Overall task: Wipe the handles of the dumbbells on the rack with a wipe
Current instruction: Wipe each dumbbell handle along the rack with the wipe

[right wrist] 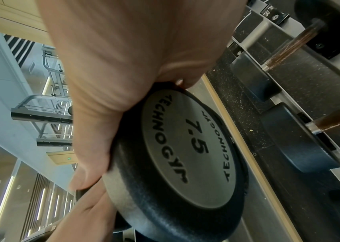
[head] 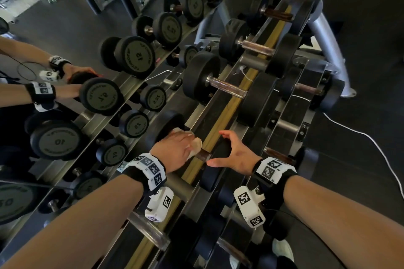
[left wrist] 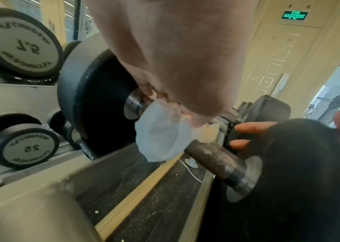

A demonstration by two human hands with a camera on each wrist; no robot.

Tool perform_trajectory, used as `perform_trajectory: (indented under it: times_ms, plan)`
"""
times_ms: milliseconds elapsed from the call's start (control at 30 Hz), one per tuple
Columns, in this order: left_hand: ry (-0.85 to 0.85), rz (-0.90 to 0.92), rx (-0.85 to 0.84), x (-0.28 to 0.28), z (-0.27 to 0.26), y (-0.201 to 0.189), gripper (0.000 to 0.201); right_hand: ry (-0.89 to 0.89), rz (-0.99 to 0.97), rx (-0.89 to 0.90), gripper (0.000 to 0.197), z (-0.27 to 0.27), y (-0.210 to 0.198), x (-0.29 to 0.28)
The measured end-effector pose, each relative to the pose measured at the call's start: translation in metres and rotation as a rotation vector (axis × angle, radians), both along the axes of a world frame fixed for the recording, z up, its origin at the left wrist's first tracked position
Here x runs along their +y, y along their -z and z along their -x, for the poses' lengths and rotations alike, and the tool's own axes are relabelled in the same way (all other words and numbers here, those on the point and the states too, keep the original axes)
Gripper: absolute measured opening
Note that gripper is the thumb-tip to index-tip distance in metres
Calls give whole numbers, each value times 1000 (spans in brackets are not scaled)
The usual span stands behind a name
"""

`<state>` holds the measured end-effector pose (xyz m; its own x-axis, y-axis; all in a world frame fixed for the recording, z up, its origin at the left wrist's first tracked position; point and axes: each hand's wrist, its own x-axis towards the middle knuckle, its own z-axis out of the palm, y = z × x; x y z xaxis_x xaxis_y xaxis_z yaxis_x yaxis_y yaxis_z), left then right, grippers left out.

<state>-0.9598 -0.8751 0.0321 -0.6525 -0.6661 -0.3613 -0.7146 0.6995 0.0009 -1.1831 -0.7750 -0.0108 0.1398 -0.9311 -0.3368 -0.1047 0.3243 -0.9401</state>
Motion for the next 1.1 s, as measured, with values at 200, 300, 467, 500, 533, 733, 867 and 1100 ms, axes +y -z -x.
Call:
perform_trajectory:
  times_ms: [200,300,467,500,533,733,867,1100]
  plan:
    - [196,-17,34,20,14,10,48,21,7,-3,107,-1,5,0]
    - [150,50,-53,13,11,7,54,20,13,-2,107,-1,5,-1]
    - [-5,155,-103,1,16,4,65,7,17,-13,108,-1,8,-2]
    - [-18,139,-98,3,20,5,60,9,18,-15,108,-1,9,-2]
    - [-9,118,-102,7,24,7,55,13,18,-20,108,-1,9,-1]
    - [135,84,-42,14,17,9,38,2,16,-24,108,0,10,-2]
    - [65,193,-97,3,0,0,33,4,22,-40,107,1,11,-2]
    - [90,80,-57,37,35,2,41,35,28,-45,108,-2,15,-3]
